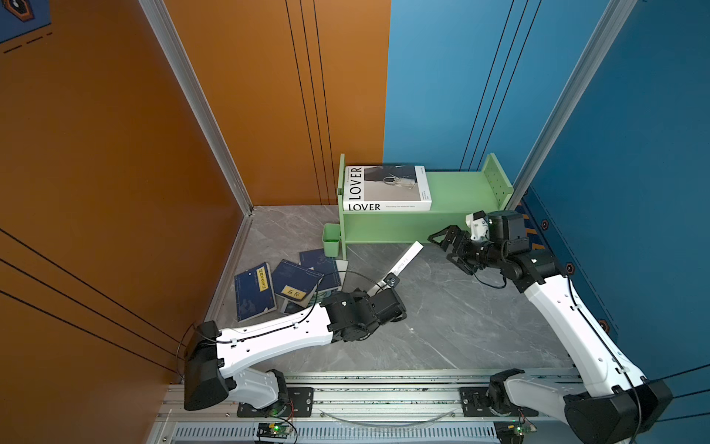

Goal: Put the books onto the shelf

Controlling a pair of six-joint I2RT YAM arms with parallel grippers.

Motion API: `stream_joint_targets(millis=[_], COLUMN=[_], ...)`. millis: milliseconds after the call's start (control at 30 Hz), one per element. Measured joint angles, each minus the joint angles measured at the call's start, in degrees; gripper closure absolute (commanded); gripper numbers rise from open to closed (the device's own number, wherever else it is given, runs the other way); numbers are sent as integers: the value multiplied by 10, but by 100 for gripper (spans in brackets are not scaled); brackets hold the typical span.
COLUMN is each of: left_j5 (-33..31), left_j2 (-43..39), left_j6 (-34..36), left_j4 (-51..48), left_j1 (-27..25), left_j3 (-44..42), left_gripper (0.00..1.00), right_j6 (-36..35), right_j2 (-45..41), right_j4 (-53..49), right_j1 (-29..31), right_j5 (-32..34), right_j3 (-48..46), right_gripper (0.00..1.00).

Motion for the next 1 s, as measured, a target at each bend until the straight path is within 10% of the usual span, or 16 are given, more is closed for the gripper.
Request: stream_joint_targets(millis=[500, 1000], left_j5=[-205, -249], left_j2=[89, 66], left_j6=[152, 209], left_j4=[97, 170], left_j1=[-91, -93], left_j3=[0, -46], left_gripper=[96, 94], right_j6=[12, 54], right_j2=[38, 24], right_j4=[-25, 3], right_j1=[-1, -32], right_j5=[-31, -86], right_j3=[-49, -103], right_gripper=[8, 43])
